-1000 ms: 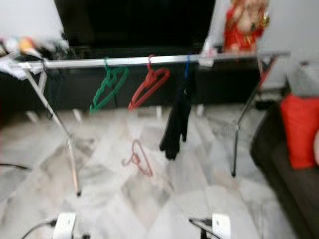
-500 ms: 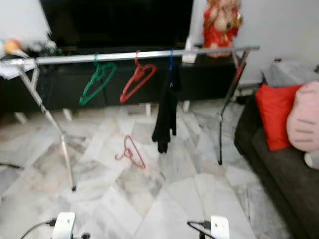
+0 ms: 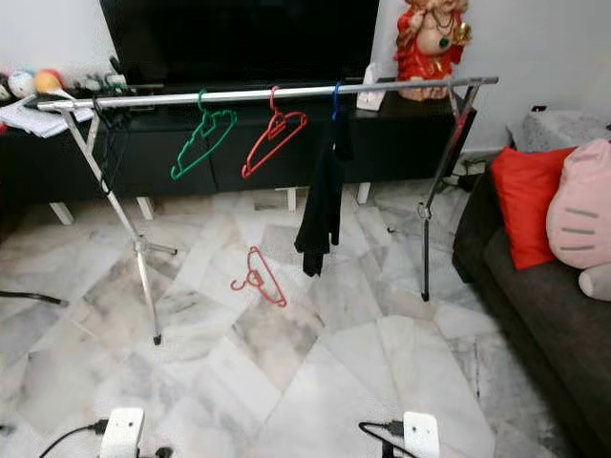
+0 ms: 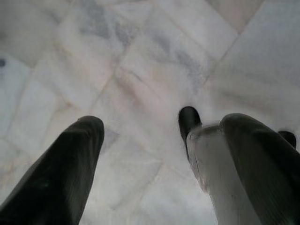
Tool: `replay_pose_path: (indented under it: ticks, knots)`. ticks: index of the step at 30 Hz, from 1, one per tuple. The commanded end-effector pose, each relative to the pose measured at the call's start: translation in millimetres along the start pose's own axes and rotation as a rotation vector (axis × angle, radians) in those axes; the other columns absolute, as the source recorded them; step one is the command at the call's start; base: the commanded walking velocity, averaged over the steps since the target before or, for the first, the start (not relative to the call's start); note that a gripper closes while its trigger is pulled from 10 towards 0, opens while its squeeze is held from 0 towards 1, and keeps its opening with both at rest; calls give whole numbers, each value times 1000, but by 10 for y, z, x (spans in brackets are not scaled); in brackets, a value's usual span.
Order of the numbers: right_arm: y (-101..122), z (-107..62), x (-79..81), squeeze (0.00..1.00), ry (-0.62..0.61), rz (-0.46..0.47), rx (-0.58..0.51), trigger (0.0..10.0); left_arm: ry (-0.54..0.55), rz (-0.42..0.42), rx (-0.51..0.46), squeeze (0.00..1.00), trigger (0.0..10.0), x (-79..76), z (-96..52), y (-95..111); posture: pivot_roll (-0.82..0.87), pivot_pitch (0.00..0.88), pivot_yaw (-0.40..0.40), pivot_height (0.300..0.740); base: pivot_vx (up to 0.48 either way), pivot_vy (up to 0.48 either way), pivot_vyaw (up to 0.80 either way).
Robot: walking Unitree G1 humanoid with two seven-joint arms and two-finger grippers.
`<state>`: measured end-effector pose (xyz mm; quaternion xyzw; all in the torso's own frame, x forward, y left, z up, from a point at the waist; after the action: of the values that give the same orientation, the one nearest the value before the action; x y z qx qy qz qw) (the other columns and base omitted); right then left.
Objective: Hang hanger
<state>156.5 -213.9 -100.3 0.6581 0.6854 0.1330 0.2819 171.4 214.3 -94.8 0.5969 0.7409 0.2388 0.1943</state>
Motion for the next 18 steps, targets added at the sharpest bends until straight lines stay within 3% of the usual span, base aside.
replay_pose_path:
  ticks: [1,18]
  knots:
    - [-4,0,23,0,5,8,6,10000,8,-2,-11,0,10000,23,8,52,-89,0,-3,740,0,0,0]
    - [-64,-11,44,0,15,-8,34,10000,0,-20,-14,0,10000,51,6,65,-95,0,4,740,0,0,-721]
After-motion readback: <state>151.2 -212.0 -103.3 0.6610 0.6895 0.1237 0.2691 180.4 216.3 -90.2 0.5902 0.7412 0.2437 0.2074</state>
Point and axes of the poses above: a point about 5 cm out from each wrist's last joint towards the gripper, its own z axis pointing out of the wrist towards the gripper, its own y axis along the axis of the wrist's last joint, x = y × z, the point moved 1 cm from there along z, pointing out of the wrist towards the gripper, and after that the axes turned 11 degrees about -z, right-handed, at the moved point
